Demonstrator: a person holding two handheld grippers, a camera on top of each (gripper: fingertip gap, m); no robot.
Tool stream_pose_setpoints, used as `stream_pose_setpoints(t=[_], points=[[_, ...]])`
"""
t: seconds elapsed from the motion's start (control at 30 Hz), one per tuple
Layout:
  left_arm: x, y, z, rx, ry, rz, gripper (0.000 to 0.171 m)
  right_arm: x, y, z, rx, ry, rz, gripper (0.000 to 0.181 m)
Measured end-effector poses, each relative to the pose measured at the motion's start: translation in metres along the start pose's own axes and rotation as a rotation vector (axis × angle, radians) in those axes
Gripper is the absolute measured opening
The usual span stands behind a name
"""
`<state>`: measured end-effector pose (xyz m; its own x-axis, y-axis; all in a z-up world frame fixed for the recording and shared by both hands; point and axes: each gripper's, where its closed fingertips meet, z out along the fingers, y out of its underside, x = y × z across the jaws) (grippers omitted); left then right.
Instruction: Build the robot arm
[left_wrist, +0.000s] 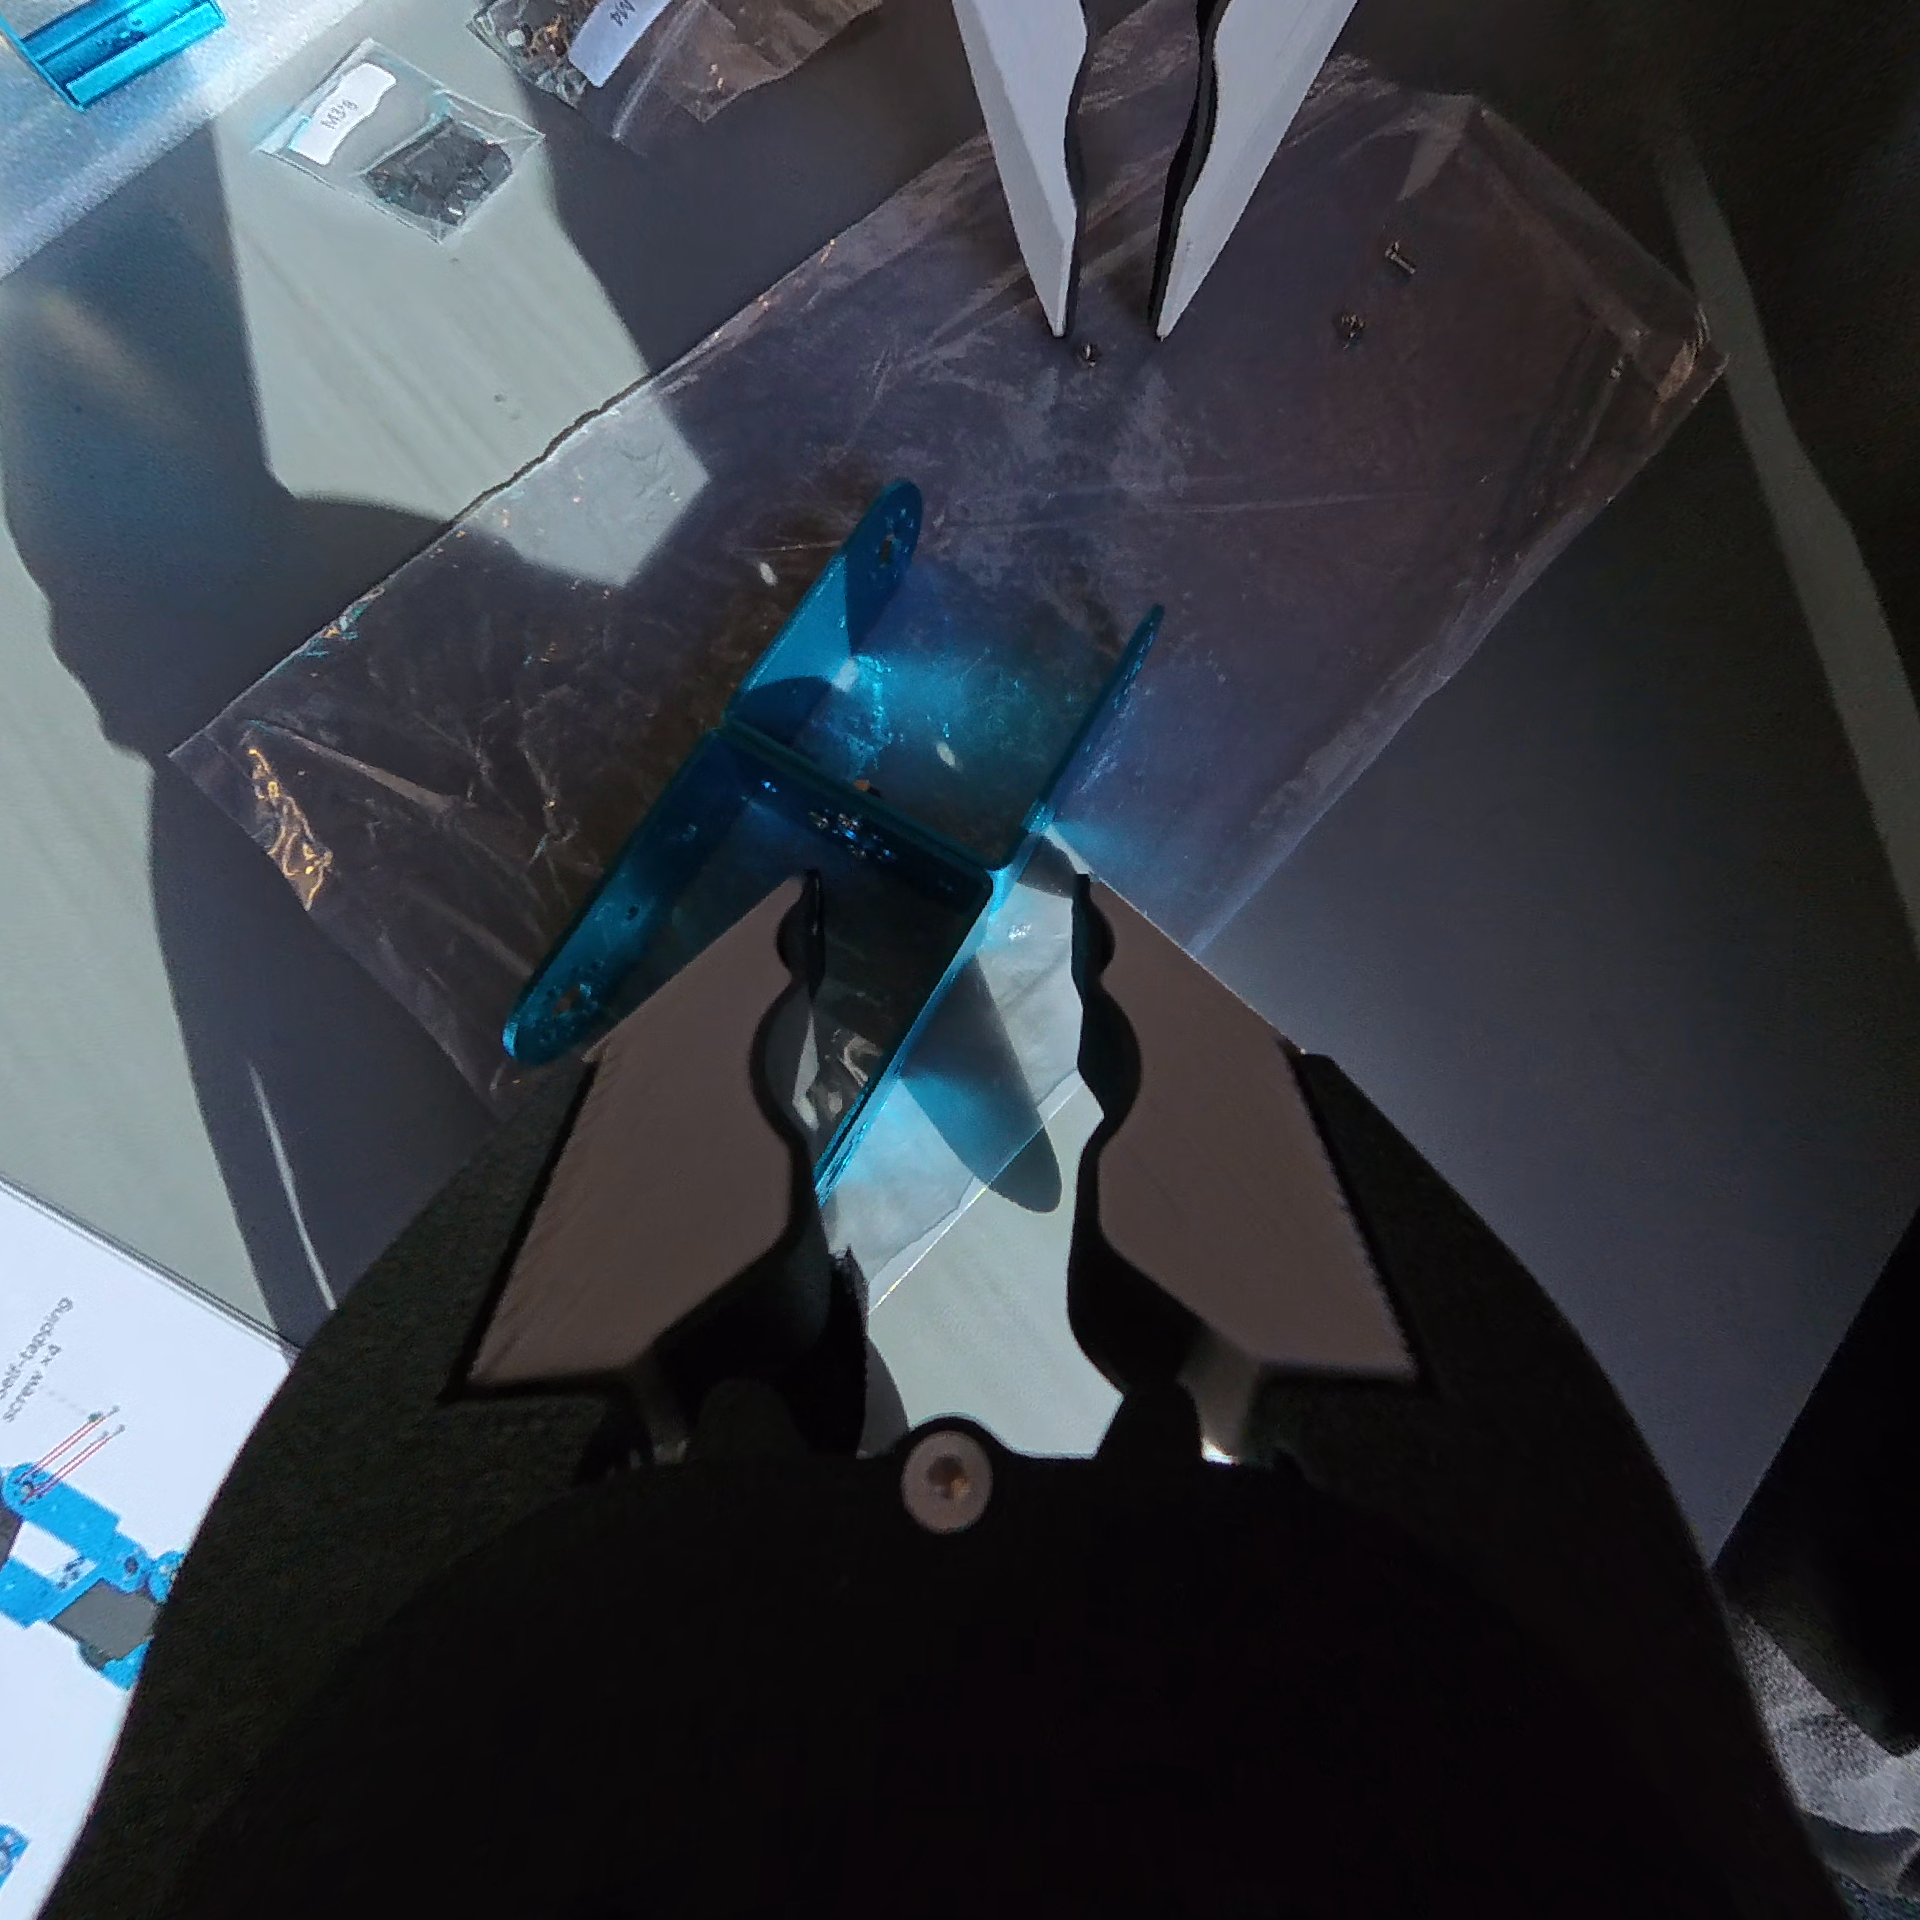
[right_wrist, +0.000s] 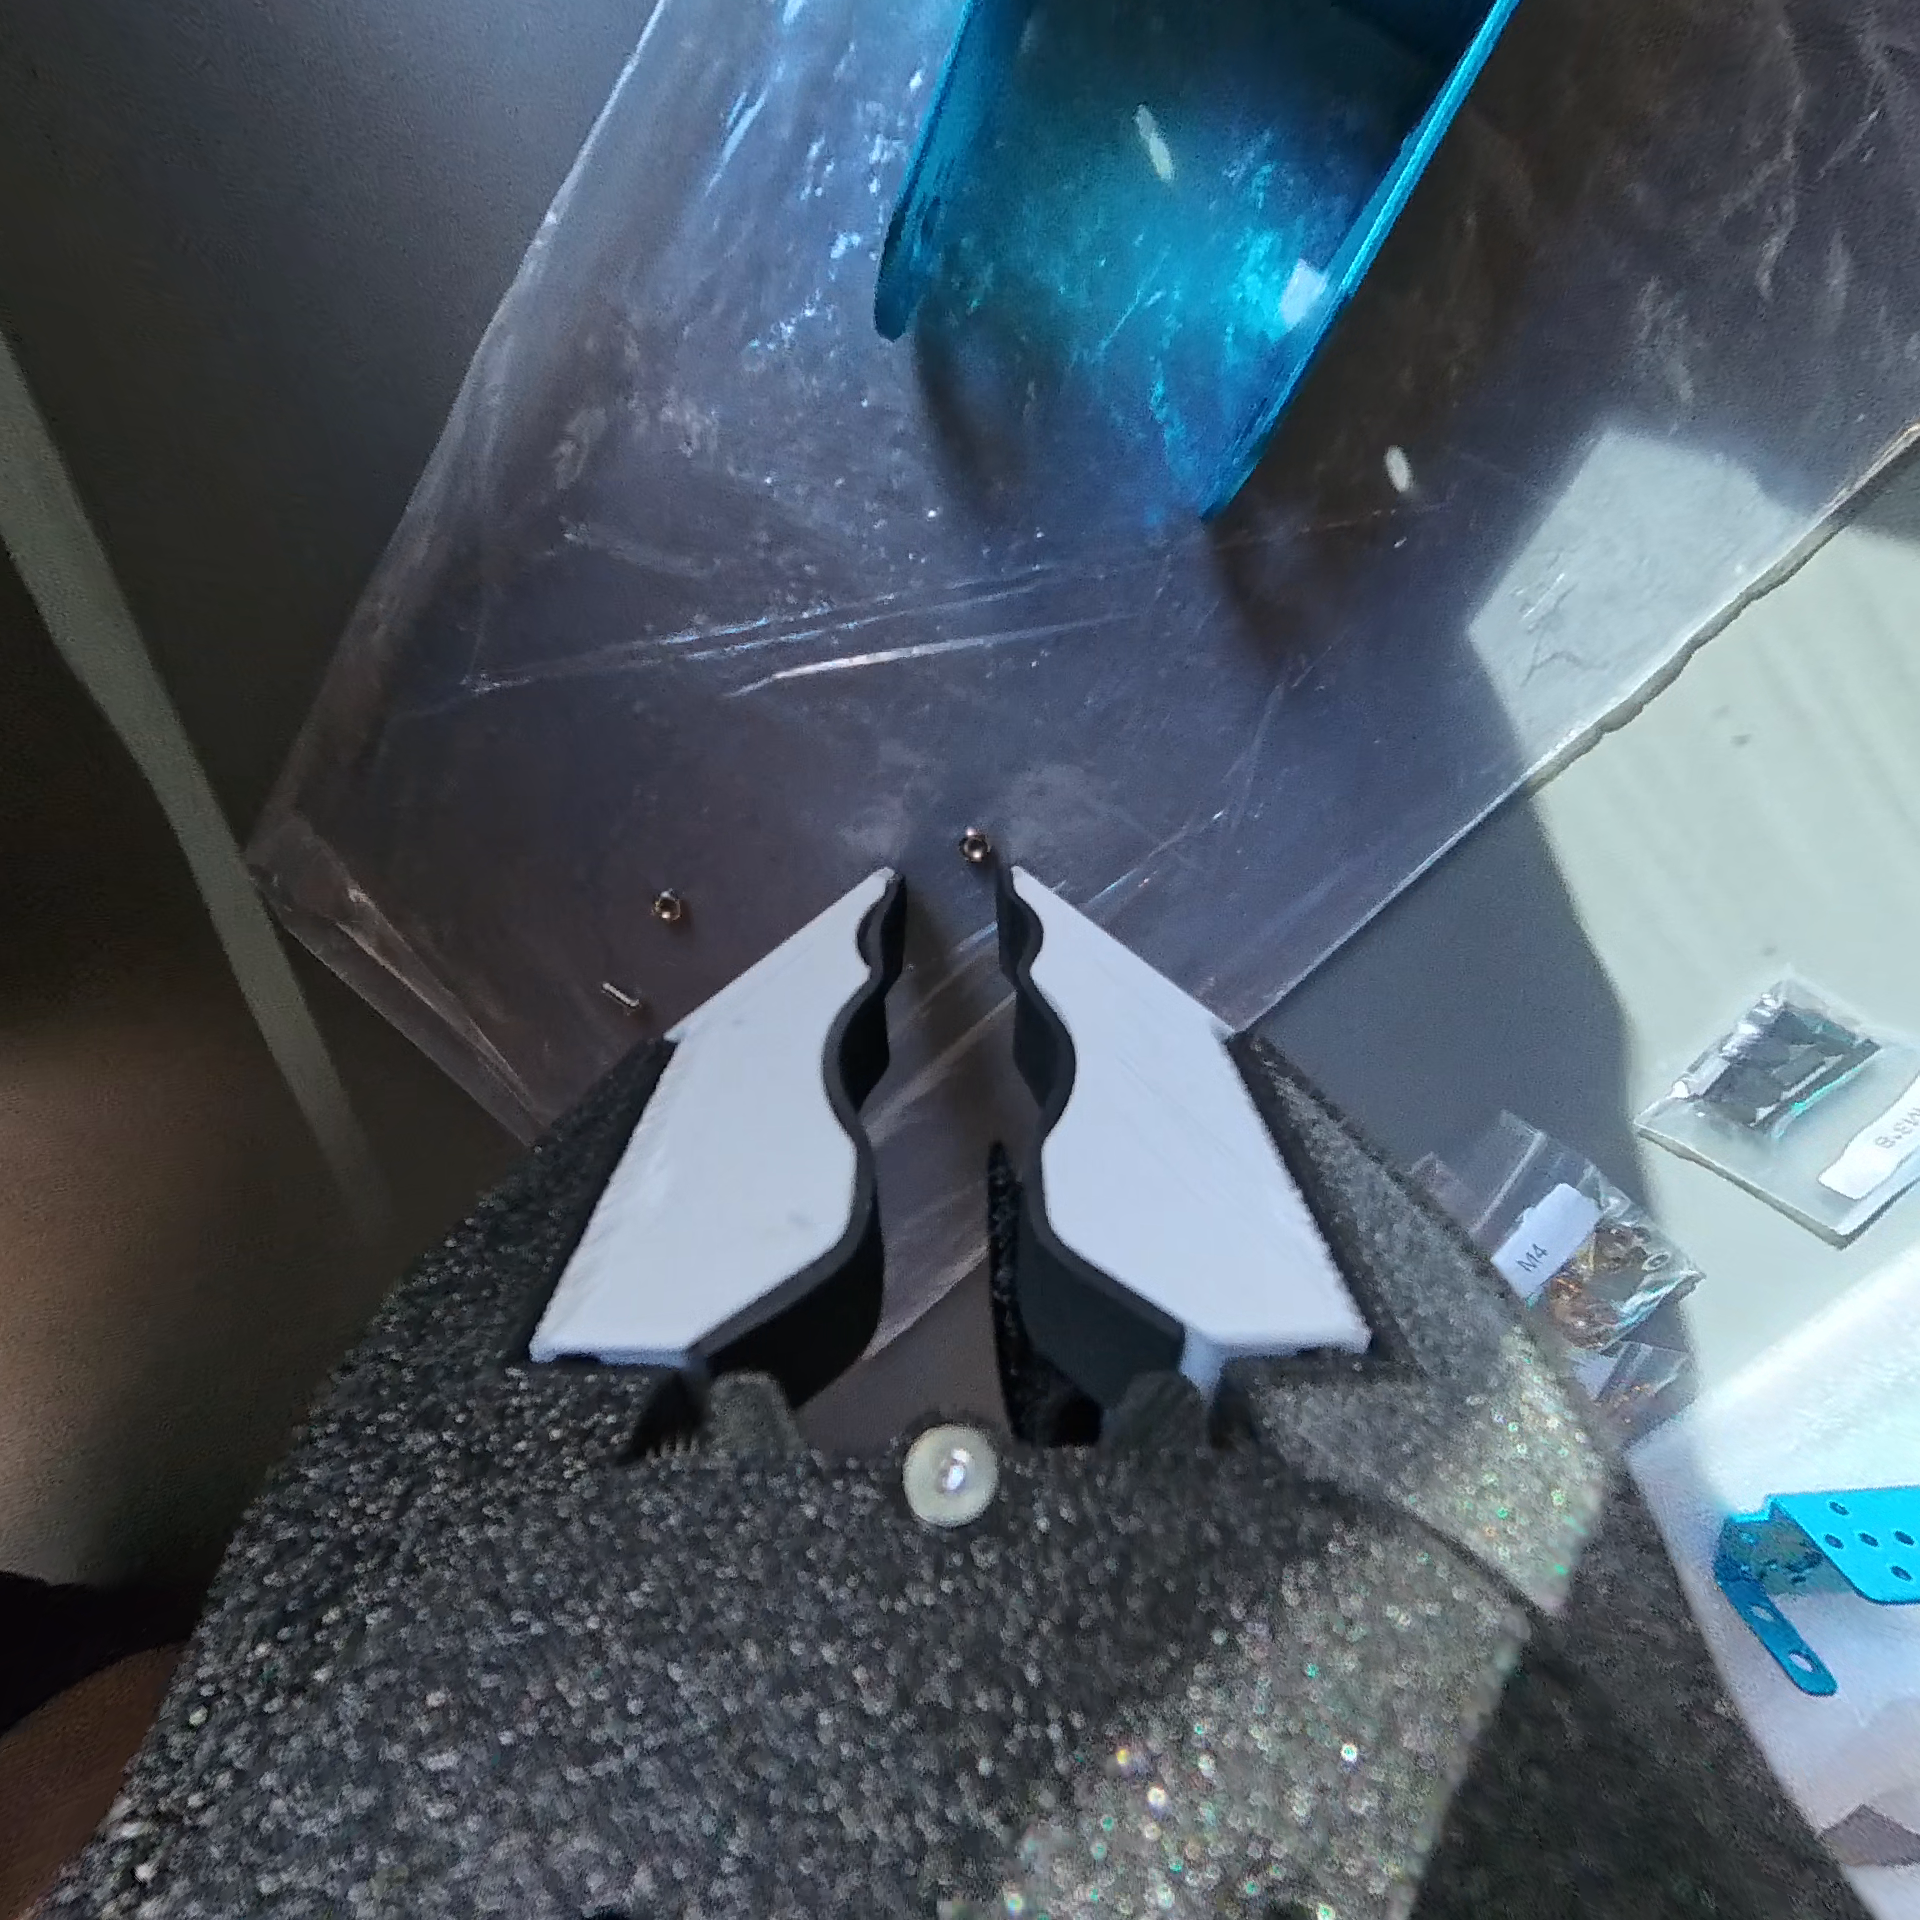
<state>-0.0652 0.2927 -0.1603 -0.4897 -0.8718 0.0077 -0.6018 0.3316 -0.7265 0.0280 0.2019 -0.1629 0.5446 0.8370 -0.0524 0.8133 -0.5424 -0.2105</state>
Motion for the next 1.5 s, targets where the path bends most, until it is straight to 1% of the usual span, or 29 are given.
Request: stream_pose_setpoints(t=[0.23,0.4,0.67,0.77,0.87,0.97,1.07,1.2,1.3,1.5], points=[[0.000,0.000,0.000,0.000,-0.001,0.005,0.047,0.004,-0.008,0.002,-0.021,0.006,-0.011,0.014],[0.001,0.000,0.000,0.000,0.002,0.005,0.047,0.007,-0.005,0.002,-0.045,0.049,-0.028,0.005],[0.001,0.000,0.000,-0.001,0.003,0.006,0.047,0.006,-0.006,0.002,-0.056,0.076,-0.065,0.004],[0.002,0.000,0.000,0.000,-0.004,0.020,0.046,0.006,-0.006,0.002,-0.040,0.097,-0.093,0.003],[0.002,0.000,0.000,-0.002,-0.004,0.025,0.046,0.007,-0.010,0.000,0.029,0.105,-0.093,0.003],[0.006,-0.001,0.000,0.000,0.025,0.018,0.047,0.012,-0.024,-0.005,0.183,0.123,-0.111,0.003],[0.009,-0.005,0.000,0.018,0.060,-0.007,0.050,0.014,-0.048,-0.010,0.353,0.167,-0.156,0.004],[0.010,-0.008,0.000,0.026,0.083,-0.019,0.054,0.016,-0.078,-0.011,0.529,0.271,-0.213,0.003],[0.011,-0.009,0.001,0.029,0.097,-0.017,0.056,0.020,-0.087,-0.005,0.562,0.337,-0.233,0.003],[0.012,-0.011,0.004,0.026,0.116,-0.005,0.056,0.032,-0.104,-0.009,0.627,0.514,-0.293,0.002]])
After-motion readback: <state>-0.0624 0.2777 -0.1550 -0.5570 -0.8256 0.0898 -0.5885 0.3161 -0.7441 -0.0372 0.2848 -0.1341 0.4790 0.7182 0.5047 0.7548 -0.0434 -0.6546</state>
